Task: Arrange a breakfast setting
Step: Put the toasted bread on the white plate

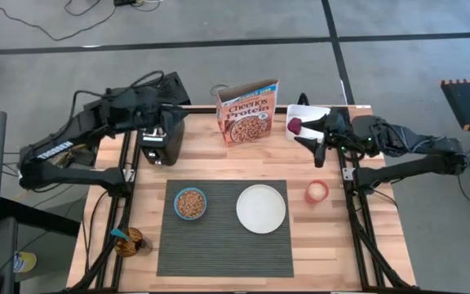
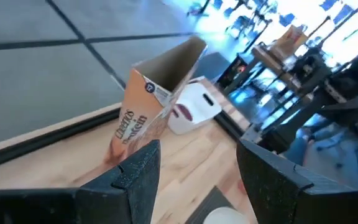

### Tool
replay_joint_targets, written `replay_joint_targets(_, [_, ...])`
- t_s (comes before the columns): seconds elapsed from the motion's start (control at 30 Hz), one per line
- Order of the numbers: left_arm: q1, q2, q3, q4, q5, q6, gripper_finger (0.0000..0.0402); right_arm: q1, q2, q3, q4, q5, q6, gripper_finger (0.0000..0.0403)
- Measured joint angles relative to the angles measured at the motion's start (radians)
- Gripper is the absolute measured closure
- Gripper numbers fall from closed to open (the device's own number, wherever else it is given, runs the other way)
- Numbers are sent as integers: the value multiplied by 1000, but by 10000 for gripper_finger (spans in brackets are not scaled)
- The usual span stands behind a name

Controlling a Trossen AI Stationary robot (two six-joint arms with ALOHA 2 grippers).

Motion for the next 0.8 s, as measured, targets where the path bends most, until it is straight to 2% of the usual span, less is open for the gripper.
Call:
replay_joint_targets(0.27, [-3,161,312,-464,-119,1,205,1,10,0,11,-25,0,131])
replay_joint_targets(0.37, [12,227,382,-611,-160,-11,205,1,10,0,9,-25,-1,131])
replay_joint_targets(0.63, [134,378,383,-896,-168,-23,205,1,10,0,4,-24,-4,131])
replay_joint_targets(0.8, [202,456,383,-914,-166,35,205,1,10,0,-25,-24,-3,131])
